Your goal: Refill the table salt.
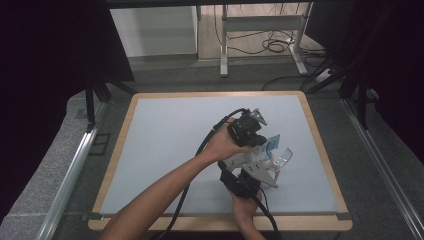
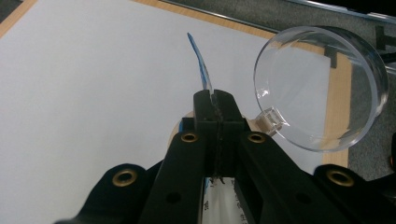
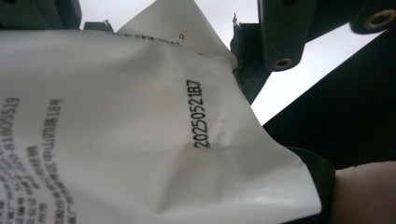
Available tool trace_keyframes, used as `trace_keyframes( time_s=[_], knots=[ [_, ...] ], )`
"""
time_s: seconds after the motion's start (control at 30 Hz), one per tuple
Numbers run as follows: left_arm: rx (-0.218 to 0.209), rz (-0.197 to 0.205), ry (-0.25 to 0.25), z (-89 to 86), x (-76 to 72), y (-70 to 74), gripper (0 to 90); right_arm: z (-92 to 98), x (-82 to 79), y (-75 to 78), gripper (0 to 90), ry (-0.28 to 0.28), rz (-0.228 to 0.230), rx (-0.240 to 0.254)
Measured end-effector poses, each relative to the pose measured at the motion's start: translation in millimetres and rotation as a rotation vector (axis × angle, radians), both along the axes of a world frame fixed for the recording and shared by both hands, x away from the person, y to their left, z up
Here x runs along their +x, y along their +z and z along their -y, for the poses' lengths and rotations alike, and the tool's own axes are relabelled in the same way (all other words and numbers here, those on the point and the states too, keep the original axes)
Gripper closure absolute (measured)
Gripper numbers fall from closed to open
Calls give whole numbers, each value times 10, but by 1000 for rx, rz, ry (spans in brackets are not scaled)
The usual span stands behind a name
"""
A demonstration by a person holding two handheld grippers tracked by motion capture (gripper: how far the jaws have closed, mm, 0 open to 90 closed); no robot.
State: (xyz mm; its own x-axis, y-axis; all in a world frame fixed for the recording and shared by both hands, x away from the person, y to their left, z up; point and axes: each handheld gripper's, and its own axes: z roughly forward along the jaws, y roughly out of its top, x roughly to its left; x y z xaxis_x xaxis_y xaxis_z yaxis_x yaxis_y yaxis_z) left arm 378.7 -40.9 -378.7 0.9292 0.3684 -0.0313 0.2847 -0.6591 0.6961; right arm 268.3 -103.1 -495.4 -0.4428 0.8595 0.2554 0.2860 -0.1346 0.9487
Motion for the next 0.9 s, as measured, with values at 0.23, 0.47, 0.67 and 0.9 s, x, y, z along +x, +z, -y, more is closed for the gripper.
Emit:
trace_keyframes(
  time_s=[0.23, 0.47, 0.67, 0.9],
  knots=[
    [16, 2, 1, 19, 9, 10, 900, -11, 18, 15, 448, -1, -13, 26],
    [23, 3, -2, 22, 12, 8, 900, -10, 23, 12, 449, 0, -20, 33],
    [21, 2, 0, 3, 14, -7, 900, -25, 25, 2, 448, -1, -19, 26],
    [24, 5, -3, 24, 16, -12, 900, -28, 33, -5, 448, -5, -26, 37]
  ],
)
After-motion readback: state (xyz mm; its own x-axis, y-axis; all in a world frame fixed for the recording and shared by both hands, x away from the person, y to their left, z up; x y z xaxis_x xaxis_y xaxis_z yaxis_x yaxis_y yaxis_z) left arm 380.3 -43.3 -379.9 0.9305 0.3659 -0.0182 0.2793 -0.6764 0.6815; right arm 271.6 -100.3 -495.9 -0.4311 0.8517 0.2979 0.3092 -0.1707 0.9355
